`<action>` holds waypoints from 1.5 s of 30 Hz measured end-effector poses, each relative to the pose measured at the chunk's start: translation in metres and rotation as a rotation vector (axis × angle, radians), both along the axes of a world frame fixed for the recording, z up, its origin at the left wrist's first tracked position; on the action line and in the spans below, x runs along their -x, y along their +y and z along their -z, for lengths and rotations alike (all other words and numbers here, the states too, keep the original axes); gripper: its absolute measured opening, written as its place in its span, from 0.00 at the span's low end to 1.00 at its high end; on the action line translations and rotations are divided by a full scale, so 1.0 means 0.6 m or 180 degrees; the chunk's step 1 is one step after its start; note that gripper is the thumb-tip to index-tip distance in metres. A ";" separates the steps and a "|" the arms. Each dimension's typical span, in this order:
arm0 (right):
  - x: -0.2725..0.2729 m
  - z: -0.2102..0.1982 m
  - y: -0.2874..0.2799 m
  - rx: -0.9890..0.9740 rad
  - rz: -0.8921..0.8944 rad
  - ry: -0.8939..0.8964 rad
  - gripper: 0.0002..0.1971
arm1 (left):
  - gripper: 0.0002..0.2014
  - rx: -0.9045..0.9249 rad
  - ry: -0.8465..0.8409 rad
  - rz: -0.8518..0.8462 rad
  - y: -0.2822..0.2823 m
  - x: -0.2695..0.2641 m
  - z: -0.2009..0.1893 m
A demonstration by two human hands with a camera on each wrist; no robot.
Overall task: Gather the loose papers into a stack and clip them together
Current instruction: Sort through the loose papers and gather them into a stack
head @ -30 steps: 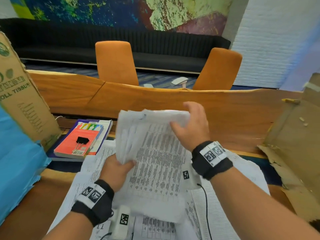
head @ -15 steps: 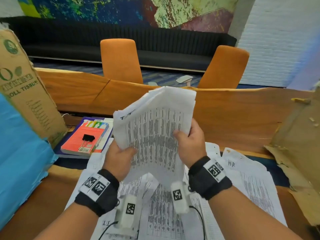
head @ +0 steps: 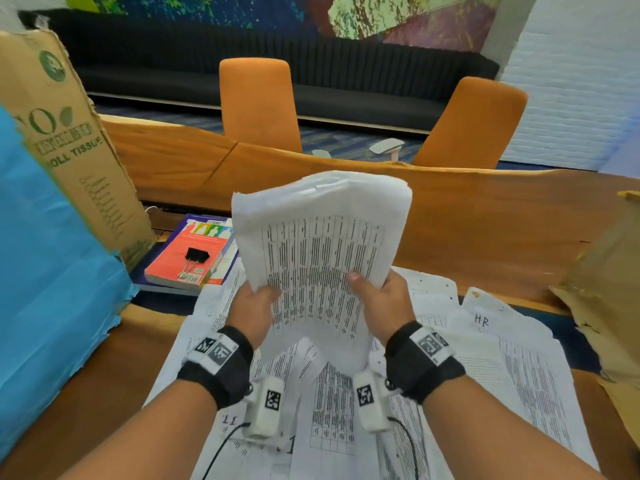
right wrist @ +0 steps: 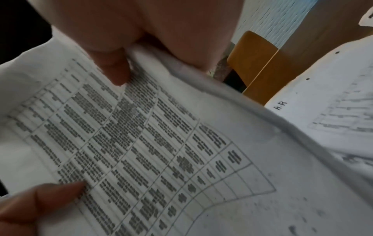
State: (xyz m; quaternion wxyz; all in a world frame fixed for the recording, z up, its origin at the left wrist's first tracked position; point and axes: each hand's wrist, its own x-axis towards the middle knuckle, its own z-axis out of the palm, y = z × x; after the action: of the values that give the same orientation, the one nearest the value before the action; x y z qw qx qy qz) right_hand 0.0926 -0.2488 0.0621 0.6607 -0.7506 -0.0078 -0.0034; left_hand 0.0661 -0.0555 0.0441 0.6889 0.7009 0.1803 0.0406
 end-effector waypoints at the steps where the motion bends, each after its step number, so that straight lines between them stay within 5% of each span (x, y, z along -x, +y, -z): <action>1: -0.003 -0.005 -0.004 0.0034 -0.0036 -0.0036 0.12 | 0.10 0.0016 -0.0052 0.0061 0.003 0.000 -0.006; 5: -0.019 -0.010 -0.053 0.0171 0.0456 -0.0147 0.09 | 0.05 -0.0361 0.0211 0.0338 0.052 -0.008 0.031; 8: -0.031 0.007 -0.141 -0.0263 0.1518 0.0056 0.06 | 0.16 -0.1084 0.0975 0.0080 0.115 0.003 0.088; 10: -0.031 0.041 -0.205 -0.0133 0.1996 0.0555 0.18 | 0.27 -0.1312 0.1426 -0.0071 0.151 0.017 0.118; 15: 0.038 0.184 -0.276 0.0624 0.1652 0.1730 0.21 | 0.40 -0.1815 0.1889 0.0235 0.179 0.034 0.172; 19: 0.091 0.238 -0.245 0.0227 0.1686 0.2292 0.17 | 0.13 -0.2359 0.1917 0.0536 0.162 0.031 0.166; 23: 0.116 0.193 -0.207 -0.0560 0.2218 0.2229 0.22 | 0.14 -0.2302 0.1610 0.0357 0.160 0.026 0.160; 27: 0.097 0.258 -0.235 -0.0781 0.2290 0.2307 0.20 | 0.03 -0.1785 0.1199 0.0242 0.196 0.034 0.118; 29: 0.099 0.265 -0.236 -0.0728 0.2297 0.2311 0.19 | 0.09 -0.1703 0.1170 0.0183 0.234 0.045 0.093; 32: 0.096 0.275 -0.243 -0.0740 0.2282 0.2304 0.21 | 0.12 -0.1966 0.1466 0.0530 0.280 0.068 0.084; 37: 0.097 0.272 -0.238 -0.0745 0.2339 0.2247 0.22 | 0.03 -0.2013 0.1691 0.1267 0.248 0.068 0.124; 41: 0.096 0.267 -0.235 -0.0635 0.2304 0.2198 0.22 | 0.16 -0.2751 0.1614 0.1527 0.178 0.047 0.154; 45: 0.099 0.264 -0.229 -0.0503 0.2289 0.2195 0.22 | 0.35 -0.2502 0.1887 0.1501 0.153 0.037 0.163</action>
State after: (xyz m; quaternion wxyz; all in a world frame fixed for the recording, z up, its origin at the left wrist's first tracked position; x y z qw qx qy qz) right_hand 0.0335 -0.3863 -0.0963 0.6367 -0.6110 0.4702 0.0167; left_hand 0.0437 0.0365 -0.0540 0.2851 0.9085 0.1760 -0.2499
